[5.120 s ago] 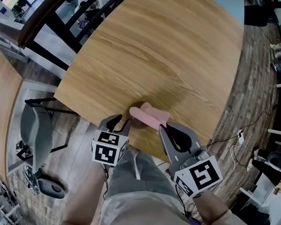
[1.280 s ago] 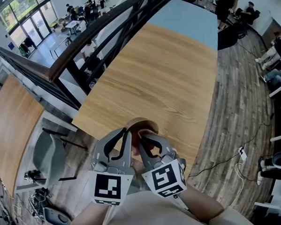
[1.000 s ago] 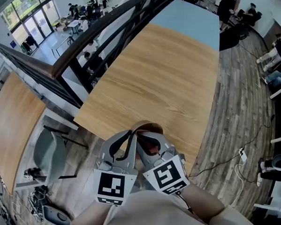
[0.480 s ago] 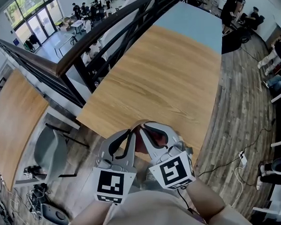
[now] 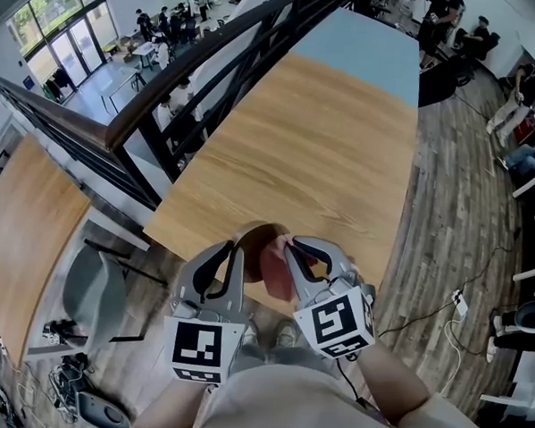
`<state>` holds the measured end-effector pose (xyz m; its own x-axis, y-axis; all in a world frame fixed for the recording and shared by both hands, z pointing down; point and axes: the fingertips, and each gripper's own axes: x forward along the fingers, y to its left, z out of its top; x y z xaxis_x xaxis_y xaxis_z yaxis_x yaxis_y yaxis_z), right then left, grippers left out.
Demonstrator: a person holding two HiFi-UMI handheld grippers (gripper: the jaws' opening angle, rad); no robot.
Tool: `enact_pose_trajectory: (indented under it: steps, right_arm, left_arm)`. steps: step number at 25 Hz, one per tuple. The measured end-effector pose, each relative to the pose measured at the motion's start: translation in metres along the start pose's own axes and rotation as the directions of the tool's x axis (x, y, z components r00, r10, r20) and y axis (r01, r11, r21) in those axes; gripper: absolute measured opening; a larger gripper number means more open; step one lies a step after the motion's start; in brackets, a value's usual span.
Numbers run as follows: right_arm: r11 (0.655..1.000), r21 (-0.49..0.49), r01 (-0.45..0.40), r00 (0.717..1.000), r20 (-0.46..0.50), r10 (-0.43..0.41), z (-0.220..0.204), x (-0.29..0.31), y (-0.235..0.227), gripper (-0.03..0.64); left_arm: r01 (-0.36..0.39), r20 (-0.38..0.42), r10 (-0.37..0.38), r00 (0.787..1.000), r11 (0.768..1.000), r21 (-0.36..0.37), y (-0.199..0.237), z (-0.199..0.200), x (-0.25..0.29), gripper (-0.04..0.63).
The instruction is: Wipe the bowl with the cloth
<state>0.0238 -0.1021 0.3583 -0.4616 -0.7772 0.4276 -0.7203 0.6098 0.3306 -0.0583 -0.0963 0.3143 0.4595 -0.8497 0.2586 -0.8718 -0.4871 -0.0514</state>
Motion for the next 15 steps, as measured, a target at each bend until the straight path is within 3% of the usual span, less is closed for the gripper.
enact_pose_trajectory:
  steps: [7,15]
  right_arm:
    - [0.998,-0.015,-0.062,0.997,-0.043,0.061,-0.011,0.006,0.022,0.014]
    - [0.985,-0.067,-0.161,0.987,-0.018,0.16,0.002,0.016,0.053,0.014]
  left_arm:
    - [0.004,0.011,-0.004,1.0,1.0,-0.008,0.0,0.002,0.003,0.025]
    - [0.041,-0.002,-0.041,0.999,0.999,-0.028,-0.007,-0.002,0.006,0.023]
